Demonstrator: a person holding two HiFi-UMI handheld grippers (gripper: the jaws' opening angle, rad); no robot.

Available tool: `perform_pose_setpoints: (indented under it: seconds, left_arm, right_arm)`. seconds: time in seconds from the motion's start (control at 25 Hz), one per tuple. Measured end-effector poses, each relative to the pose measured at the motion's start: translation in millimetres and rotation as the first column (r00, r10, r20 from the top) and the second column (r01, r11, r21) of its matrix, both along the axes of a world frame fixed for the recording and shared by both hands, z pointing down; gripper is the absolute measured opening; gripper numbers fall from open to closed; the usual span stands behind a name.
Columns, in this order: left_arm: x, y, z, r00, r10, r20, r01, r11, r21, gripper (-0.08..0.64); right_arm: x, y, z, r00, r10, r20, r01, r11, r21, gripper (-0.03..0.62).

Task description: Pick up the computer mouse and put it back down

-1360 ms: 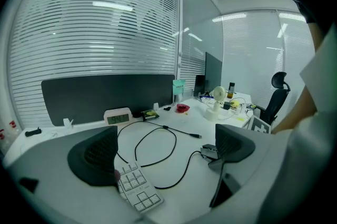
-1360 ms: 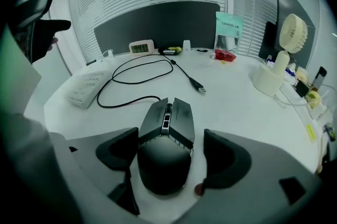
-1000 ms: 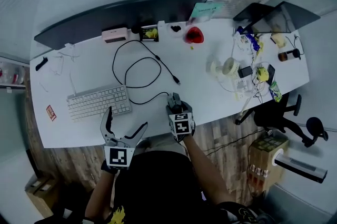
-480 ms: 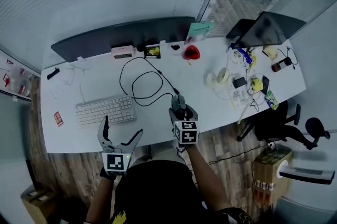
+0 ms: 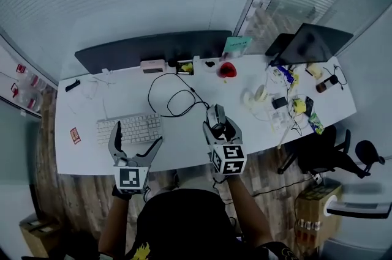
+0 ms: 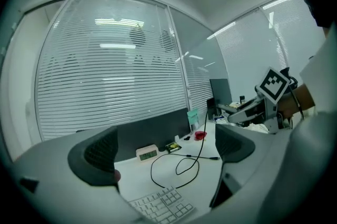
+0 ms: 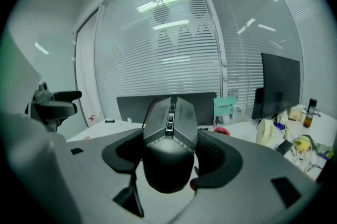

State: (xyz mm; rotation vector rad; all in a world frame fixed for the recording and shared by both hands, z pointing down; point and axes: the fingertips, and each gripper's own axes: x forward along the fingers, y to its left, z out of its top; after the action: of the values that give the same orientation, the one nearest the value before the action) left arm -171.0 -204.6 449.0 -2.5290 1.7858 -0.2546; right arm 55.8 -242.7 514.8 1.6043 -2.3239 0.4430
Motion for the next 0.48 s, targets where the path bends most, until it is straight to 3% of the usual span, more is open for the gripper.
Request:
perform_pose_setpoints:
  seconds: [0.28, 0.48]
  left_arm:
    - [-27.6, 19.6, -25.2, 0.998, -0.058, -0.008, 0.058, 0.998, 0.030, 0.583]
    - [-50.3, 28.0, -35.5, 0.995, -0.094, 0.019, 0.093, 0.995, 0.029, 0.583]
  right_arm:
    - [-7.7, 1.1, -77.3, 0.999, -0.039, 0.029, 0.035, 0.990, 0.133, 0.307]
    - [-20.7, -6.9, -136.0, 0.997, -0.071, 0.025, 0.063, 0.967, 0.248, 0.307]
